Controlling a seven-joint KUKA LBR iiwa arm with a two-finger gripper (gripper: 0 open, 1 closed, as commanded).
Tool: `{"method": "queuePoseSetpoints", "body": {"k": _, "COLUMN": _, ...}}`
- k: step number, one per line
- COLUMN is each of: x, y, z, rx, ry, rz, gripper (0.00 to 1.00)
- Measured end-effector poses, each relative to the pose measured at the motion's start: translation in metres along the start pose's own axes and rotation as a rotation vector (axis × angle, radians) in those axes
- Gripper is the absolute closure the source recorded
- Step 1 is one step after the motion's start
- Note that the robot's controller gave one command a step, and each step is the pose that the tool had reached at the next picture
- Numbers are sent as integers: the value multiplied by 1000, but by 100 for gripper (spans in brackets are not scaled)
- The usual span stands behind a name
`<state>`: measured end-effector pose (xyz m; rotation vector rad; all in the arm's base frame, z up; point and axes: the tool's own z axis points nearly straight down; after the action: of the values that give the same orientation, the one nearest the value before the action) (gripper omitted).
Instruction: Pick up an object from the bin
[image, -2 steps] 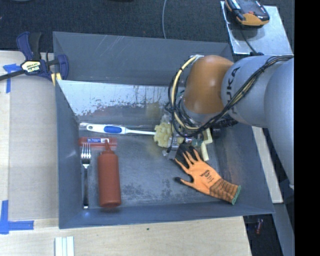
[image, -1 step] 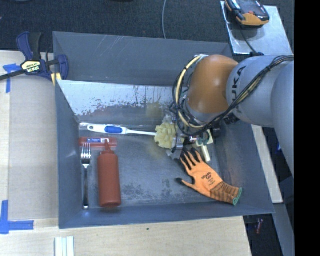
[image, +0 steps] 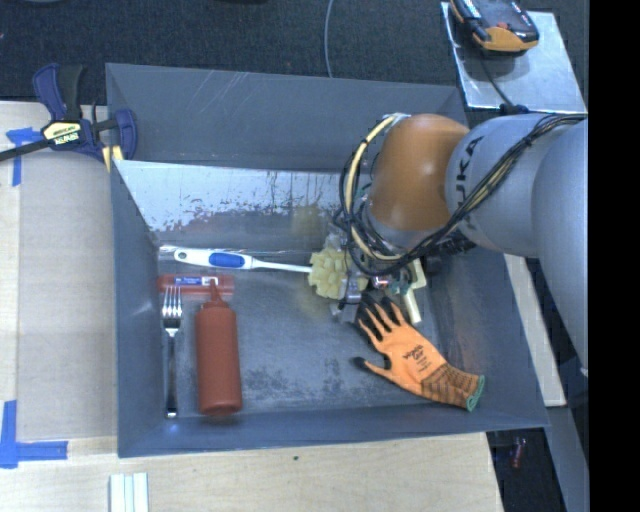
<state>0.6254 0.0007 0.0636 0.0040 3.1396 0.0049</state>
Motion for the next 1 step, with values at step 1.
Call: {"method": "queuePoseSetpoints", "body": {"k": 1, "x": 14, "y": 12, "z": -7, "rx": -1, "ry": -11, "rz": -28, "gripper": 0}}
